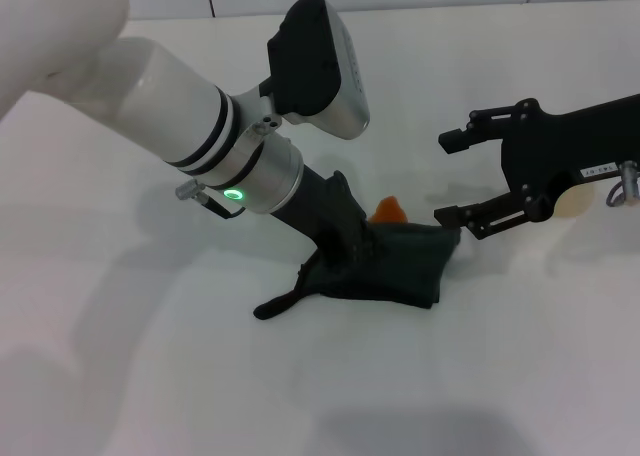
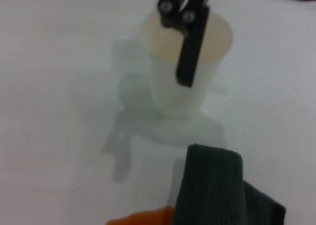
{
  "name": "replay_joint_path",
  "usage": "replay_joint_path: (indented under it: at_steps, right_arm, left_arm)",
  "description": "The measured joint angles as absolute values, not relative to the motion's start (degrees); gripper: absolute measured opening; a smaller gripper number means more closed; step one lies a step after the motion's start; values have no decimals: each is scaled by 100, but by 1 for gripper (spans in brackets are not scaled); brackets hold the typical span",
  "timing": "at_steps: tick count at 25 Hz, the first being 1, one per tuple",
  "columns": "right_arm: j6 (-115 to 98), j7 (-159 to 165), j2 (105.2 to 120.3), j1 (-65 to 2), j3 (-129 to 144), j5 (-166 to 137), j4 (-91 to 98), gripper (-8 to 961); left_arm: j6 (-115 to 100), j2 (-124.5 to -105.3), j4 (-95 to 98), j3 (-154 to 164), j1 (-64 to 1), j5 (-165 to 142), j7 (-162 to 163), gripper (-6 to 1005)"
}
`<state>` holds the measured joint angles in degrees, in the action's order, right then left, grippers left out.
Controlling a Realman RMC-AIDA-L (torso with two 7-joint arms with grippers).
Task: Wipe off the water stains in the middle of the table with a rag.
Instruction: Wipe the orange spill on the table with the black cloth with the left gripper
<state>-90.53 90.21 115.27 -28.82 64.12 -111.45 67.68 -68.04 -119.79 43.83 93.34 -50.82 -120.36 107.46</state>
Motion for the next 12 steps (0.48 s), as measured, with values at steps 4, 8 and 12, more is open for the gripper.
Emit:
replay_joint_path:
  at_steps: [4, 8, 12]
  right_arm:
    - [-9053, 9018, 11537, -2875, 6450, -11095, 6768, 860]
    - [-9060, 9017, 11539, -2872, 6458, -11075, 6768, 860]
    - [-9087, 9017, 11540, -2869, 6470, -11065, 6768, 860]
  left_arm:
    - [-6428, -11986, 4130, 9347, -5124, -12031, 10754, 36]
    - [-6124, -11988, 3993, 9324, -5180, -12027, 10826, 36]
    - [-5859, -11985, 3686, 9286, -5366, -12022, 10963, 35]
